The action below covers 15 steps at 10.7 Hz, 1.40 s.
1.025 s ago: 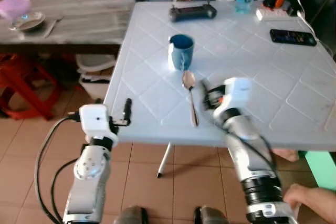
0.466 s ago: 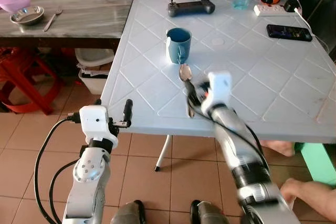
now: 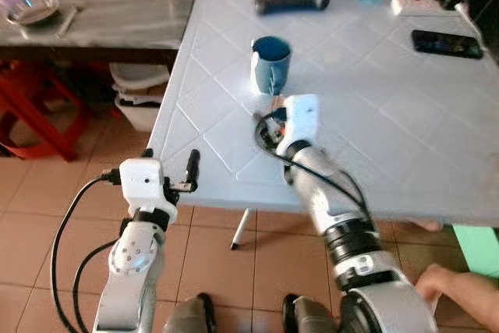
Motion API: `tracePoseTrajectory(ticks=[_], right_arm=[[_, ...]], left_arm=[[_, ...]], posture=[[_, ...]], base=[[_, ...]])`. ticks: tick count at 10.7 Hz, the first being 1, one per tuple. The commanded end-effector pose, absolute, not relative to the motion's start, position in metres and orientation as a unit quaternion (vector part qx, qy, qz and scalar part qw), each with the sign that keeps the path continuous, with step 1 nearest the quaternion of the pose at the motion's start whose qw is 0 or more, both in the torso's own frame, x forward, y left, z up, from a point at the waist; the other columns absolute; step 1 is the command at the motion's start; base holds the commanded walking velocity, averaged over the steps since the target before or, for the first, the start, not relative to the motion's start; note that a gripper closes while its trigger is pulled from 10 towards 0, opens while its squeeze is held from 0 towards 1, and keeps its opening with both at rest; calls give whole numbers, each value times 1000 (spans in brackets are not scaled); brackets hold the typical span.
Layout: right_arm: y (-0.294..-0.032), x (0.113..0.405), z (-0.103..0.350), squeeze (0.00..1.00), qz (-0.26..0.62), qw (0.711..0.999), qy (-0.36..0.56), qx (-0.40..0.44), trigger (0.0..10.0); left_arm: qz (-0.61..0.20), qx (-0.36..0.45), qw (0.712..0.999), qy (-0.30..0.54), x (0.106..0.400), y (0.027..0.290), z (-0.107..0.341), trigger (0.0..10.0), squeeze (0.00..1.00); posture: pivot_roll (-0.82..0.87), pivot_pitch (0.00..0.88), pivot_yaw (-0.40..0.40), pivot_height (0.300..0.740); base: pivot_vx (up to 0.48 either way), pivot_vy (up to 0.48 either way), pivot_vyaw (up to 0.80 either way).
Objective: Setting the table
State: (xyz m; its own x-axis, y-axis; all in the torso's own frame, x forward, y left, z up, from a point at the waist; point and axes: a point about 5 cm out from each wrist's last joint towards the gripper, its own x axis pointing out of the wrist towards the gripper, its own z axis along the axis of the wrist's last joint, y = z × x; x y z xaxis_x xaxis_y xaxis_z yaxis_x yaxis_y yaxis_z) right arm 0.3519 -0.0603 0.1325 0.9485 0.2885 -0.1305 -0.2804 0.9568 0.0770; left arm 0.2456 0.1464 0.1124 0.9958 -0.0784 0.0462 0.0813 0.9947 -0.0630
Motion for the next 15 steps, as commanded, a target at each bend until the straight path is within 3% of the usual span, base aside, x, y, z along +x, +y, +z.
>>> tracePoseTrajectory(ticks=[1, 8, 13, 14, 15], right_arm=[[-54, 350, 129, 0, 144, 985, 89, 23, 9686], [-75, 343, 157, 0, 109, 994, 21, 15, 10000], [-65, 339, 128, 0, 125, 987, 103, 21, 10000], [-62, 337, 123, 0, 124, 984, 129, 23, 0], [-60, 334, 119, 0, 125, 981, 146, 22, 0]], left_arm=[[-43, -30, 998, -19, 244, 147, 113, 10000, 0], [-40, -31, 998, -22, 247, 151, 116, 10000, 0], [-49, -33, 998, -21, 249, 148, 115, 10000, 0], [-52, -32, 998, -21, 251, 148, 116, 10000, 0], [-55, -31, 998, -23, 253, 149, 117, 10000, 0]], posture=[[50, 211, 46, 740], [41, 205, 42, 740], [35, 202, 47, 740], [37, 202, 46, 740], [37, 202, 45, 740]], base=[[0, 0, 0], [0, 0, 0], [0, 0, 0], [0, 0, 0], [0, 0, 0]])
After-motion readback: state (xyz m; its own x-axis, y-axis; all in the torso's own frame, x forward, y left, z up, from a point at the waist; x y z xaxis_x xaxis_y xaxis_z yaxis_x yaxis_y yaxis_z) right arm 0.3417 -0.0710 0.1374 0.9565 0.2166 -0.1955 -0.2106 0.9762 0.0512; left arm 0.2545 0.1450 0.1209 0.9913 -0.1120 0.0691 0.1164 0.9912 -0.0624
